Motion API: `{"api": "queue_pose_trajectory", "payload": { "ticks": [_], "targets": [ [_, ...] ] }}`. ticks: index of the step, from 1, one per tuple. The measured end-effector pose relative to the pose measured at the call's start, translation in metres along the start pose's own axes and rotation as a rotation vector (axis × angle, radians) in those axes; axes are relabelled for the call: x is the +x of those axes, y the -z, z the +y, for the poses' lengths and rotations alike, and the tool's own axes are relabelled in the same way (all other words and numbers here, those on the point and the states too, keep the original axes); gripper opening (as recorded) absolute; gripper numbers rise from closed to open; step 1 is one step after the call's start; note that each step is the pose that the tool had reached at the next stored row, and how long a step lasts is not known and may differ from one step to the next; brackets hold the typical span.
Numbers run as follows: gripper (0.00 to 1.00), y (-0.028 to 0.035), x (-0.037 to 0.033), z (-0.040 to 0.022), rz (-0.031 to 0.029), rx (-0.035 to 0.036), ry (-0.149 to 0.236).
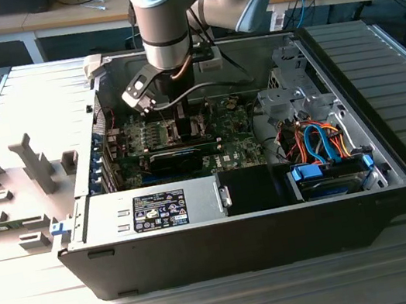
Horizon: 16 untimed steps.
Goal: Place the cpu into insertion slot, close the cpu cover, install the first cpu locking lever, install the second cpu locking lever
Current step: 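Place the cpu into insertion slot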
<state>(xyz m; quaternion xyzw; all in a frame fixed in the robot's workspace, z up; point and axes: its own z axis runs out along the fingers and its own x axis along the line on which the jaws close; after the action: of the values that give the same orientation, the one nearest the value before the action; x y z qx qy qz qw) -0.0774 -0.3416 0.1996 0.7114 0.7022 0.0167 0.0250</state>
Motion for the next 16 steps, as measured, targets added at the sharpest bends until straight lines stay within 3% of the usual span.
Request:
{"api": "queue_pose_trajectory", "payload": {
  "ticks": [6,16],
  "targets": [
    [0.54,-0.0003,0.0069,-0.0002,-0.0019,0.0003,0.0],
    [0.54,-0.0017,0.0074,-0.0019,-0.002,0.0,0.0]
  ]
}}
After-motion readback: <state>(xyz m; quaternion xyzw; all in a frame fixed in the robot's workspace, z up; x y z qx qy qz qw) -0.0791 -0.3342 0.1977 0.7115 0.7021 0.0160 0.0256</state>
